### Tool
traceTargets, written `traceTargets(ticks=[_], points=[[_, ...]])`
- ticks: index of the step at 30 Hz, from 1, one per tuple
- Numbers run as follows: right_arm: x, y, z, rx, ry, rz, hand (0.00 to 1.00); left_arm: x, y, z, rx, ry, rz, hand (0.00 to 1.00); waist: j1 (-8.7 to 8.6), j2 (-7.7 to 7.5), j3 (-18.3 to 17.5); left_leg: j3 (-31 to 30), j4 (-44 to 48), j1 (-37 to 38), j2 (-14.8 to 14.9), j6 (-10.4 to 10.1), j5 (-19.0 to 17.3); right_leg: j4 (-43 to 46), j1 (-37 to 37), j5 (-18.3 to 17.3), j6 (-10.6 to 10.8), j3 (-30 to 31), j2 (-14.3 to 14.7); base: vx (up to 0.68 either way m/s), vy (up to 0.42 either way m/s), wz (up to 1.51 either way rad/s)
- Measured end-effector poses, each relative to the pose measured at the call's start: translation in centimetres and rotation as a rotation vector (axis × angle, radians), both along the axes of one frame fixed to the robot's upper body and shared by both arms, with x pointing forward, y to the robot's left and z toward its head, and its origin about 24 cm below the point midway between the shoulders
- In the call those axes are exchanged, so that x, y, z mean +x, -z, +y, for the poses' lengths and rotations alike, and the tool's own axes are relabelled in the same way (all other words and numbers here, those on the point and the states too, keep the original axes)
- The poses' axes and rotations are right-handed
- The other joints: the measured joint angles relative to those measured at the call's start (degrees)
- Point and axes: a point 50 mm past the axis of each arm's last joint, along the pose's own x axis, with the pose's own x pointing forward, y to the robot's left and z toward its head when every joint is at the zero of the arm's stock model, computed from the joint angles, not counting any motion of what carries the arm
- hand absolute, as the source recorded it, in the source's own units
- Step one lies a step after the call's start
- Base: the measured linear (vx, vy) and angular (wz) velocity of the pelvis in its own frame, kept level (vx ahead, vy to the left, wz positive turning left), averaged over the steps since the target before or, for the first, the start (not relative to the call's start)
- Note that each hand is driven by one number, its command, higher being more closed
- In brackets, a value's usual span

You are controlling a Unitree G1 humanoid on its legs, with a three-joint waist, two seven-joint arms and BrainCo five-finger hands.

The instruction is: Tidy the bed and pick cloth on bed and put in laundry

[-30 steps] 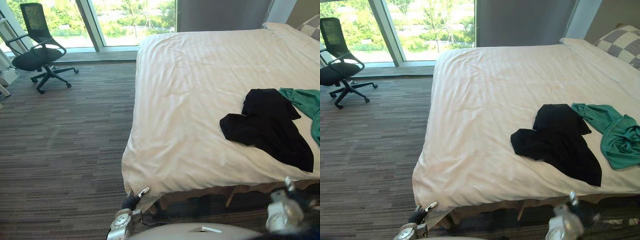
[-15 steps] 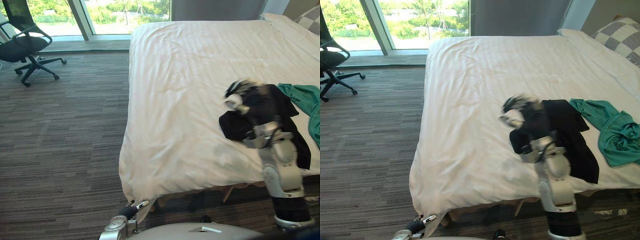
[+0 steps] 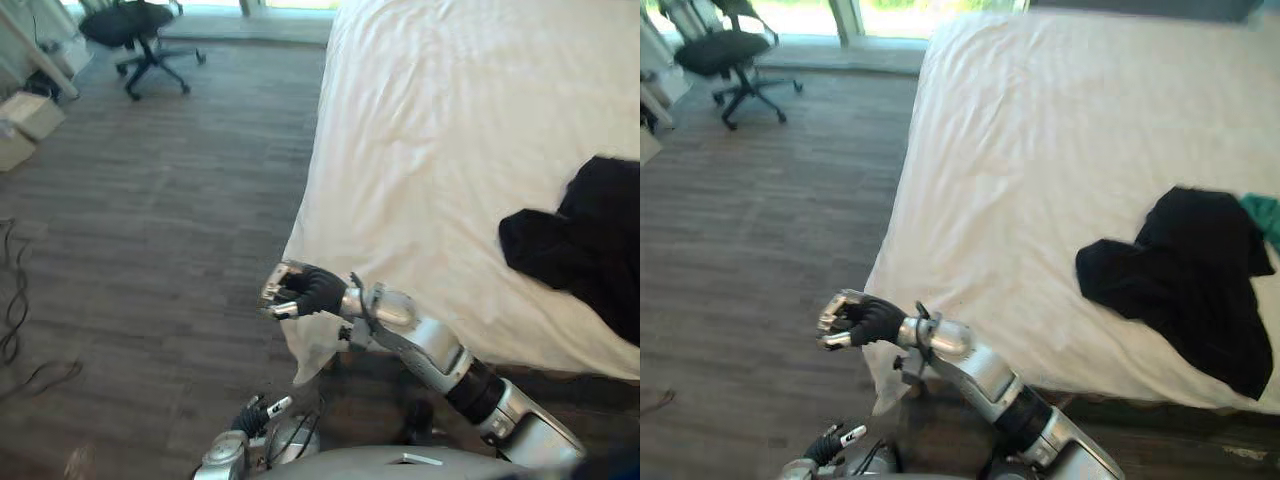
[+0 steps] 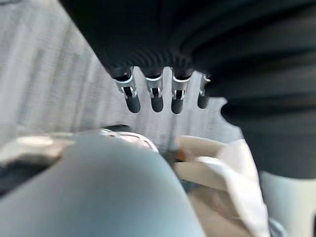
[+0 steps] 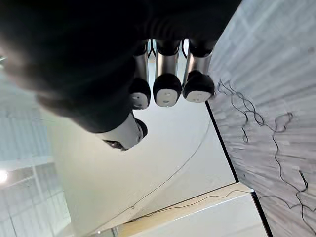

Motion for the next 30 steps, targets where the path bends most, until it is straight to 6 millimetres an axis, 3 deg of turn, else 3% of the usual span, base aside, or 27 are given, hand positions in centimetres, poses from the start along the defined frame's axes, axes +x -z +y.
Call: traceTargets(ticks=[1, 3, 9, 12, 16, 21, 22, 24, 26, 30], points=[[0.3, -0.3, 0.2, -0.007, 0.006, -0.016, 1.00, 0.6, -0.2, 0.0, -0.001, -0.004, -0.022, 0.00, 0.12, -0.02, 1.0, -0.1, 0.5, -0.9, 0.1, 0.0, 0.0, 0.9, -1.0, -0.2, -0.3, 0.0, -0.3, -0.23, 0.016, 0.14], [1.3, -1.8, 1.1, -0.034, 0.031, -0.096, 1.00, 3.8, -1.7, 0.0, 0.011, 0.020, -0.132, 0.00, 0.63, -0.15, 6.4, -1.5, 3.3, -5.2, 0.3, 0.0, 0.0, 5.5, -5.2, -1.3, -1.3, -0.2, -1.6, -0.23, 0.009, 0.18], [2.2, -2.3, 1.7, -0.044, 0.093, -0.129, 1.00, 8.5, -3.9, -2.2, 0.013, 0.076, -0.248, 0.00, 1.29, -0.23, 7.7, -4.2, 11.1, -18.8, 0.2, 1.4, -0.9, 14.7, -17.4, -2.9, -2.5, -0.7, -5.3, -0.16, 0.022, 0.21], [2.3, -2.7, 1.7, -0.036, 0.105, -0.147, 1.00, 9.6, -4.3, -2.9, 0.000, 0.057, -0.266, 0.00, 1.66, 0.13, 8.0, -4.6, 13.9, -22.3, 0.2, 1.8, -1.9, 17.8, -21.1, -3.7, -2.8, 0.1, -6.4, -0.14, 0.021, 0.03], [3.4, -4.7, 1.4, -0.015, 0.163, -0.209, 1.00, 12.3, -6.0, -4.7, -0.069, 0.018, -0.334, 0.00, 1.93, 2.19, 9.2, -4.3, 16.4, -29.8, -0.3, 2.7, -1.5, 21.3, -29.4, -4.0, -2.6, 1.7, -8.0, -0.16, 0.017, 0.00], [4.5, -6.2, 0.4, 0.033, 0.285, -0.235, 1.00, 14.6, -8.0, -6.5, -0.139, -0.024, -0.410, 0.00, 0.62, 2.49, 9.4, -5.4, 17.9, -35.7, 0.7, 2.2, -0.5, 22.9, -34.5, -4.2, -3.0, 1.3, -7.8, -0.05, -0.017, 0.07], [5.6, -7.4, -0.6, 0.062, 0.380, -0.257, 1.00, 15.8, -9.3, -7.9, -0.169, -0.014, -0.450, 0.00, 0.29, 2.59, 9.4, -6.0, 19.0, -38.0, 1.1, 2.0, -0.5, 23.8, -36.3, -4.4, -3.4, 1.1, -7.8, -0.01, -0.006, 0.05], [6.6, -8.5, -1.4, 0.091, 0.440, -0.268, 1.00, 16.5, -10.2, -8.6, -0.184, -0.009, -0.482, 0.00, 0.34, 2.61, 9.5, -6.2, 20.1, -39.5, 1.5, 2.1, -0.5, 24.8, -37.6, -4.7, -3.8, 1.1, -7.8, 0.00, -0.004, 0.04], [8.7, -11.2, -3.1, 0.157, 0.554, -0.290, 1.00, 18.0, -12.0, -9.8, -0.246, -0.023, -0.528, 0.00, 0.35, 2.68, 9.5, -6.7, 22.2, -42.8, 2.3, 2.1, -0.5, 26.8, -40.3, -5.4, -4.8, 0.8, -8.1, 0.00, -0.013, 0.06], [9.4, -14.2, -2.6, 0.255, 0.527, -0.289, 1.00, 20.1, -14.6, -10.6, -0.354, -0.083, -0.571, 0.00, 0.31, 2.71, 9.5, -8.1, 25.2, -48.1, 3.9, 1.9, -0.7, 29.4, -44.6, -6.3, -6.1, 0.2, -8.2, 0.00, -0.026, 0.04]])
